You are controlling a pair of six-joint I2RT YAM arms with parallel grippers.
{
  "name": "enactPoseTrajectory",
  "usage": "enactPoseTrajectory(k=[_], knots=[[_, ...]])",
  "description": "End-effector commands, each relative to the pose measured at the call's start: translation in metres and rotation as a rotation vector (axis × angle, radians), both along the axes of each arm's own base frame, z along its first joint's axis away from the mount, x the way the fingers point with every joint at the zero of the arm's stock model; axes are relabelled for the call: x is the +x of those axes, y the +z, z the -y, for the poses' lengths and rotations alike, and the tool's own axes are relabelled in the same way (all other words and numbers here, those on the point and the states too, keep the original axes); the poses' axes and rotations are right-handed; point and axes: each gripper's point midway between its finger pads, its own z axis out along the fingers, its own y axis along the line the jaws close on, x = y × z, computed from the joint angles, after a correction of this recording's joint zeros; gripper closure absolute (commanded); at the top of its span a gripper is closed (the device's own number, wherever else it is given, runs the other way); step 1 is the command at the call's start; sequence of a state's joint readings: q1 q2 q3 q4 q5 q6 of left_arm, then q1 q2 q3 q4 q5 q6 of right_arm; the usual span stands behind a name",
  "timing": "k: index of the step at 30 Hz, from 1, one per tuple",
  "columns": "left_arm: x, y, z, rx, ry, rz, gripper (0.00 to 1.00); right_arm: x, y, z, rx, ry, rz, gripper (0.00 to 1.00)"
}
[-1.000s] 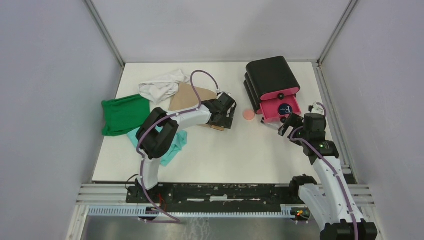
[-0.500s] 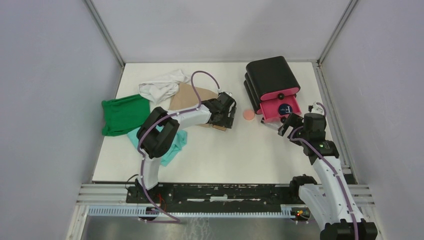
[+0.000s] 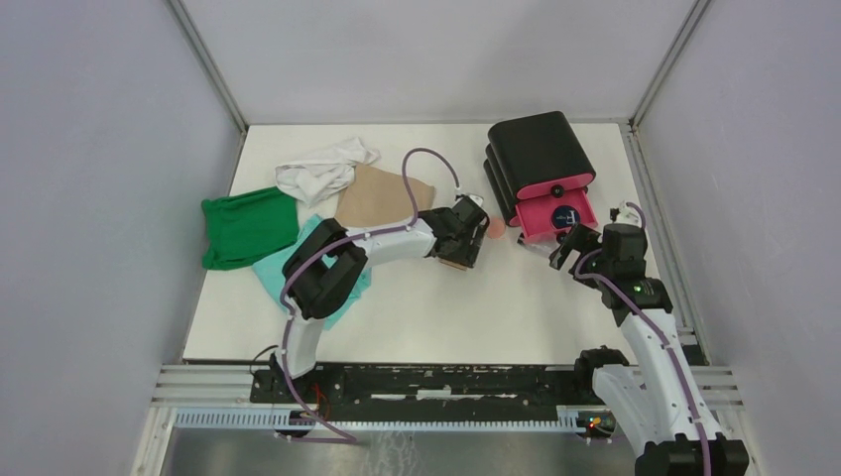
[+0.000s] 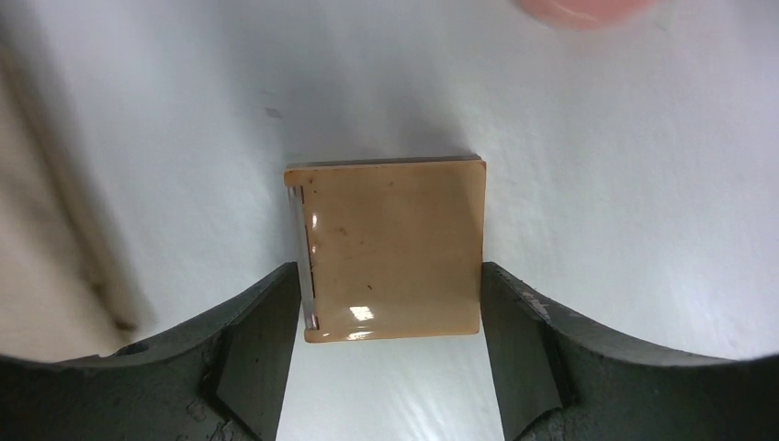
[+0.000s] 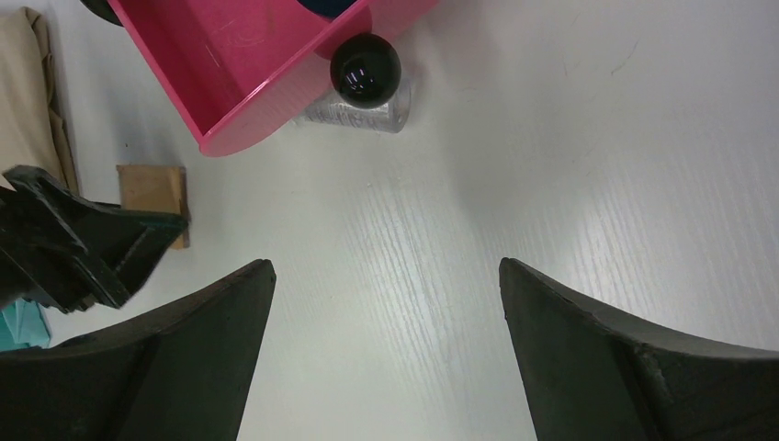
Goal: Organize the makeup
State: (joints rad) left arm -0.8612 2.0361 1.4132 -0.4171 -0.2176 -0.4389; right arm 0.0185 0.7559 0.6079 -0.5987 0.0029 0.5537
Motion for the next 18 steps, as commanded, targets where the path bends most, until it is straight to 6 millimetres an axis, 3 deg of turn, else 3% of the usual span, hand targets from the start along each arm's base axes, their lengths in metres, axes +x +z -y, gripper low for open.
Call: enactPoseTrajectory(k=[1,3,7,10,14,18], knots=[[-0.036,0.008,0.047,-0.035,-0.158,-0.015,0.24,0.017,0.032,-0.004,0.015,0.017,0.100,0.00],[-0.043,0.013,0.050,-0.032,-0.202,-0.003,0.22,0.016,0.036,-0.007,0.017,0.041,0.115,0.00],[-0.041,0.031,0.037,0.006,-0.233,0.061,0.15,0.013,0.050,-0.017,0.027,0.121,0.165,0.00],[-0.045,0.065,0.038,-0.059,-0.263,0.094,0.08,0.012,0.064,-0.033,0.051,0.233,0.229,0.00],[-0.058,0.124,0.046,-0.218,-0.306,0.126,0.05,0.008,0.077,-0.057,0.090,0.400,0.276,0.00],[-0.049,0.165,0.014,-0.312,-0.228,0.153,0.00,0.003,0.091,-0.086,0.153,0.562,0.338,0.00]])
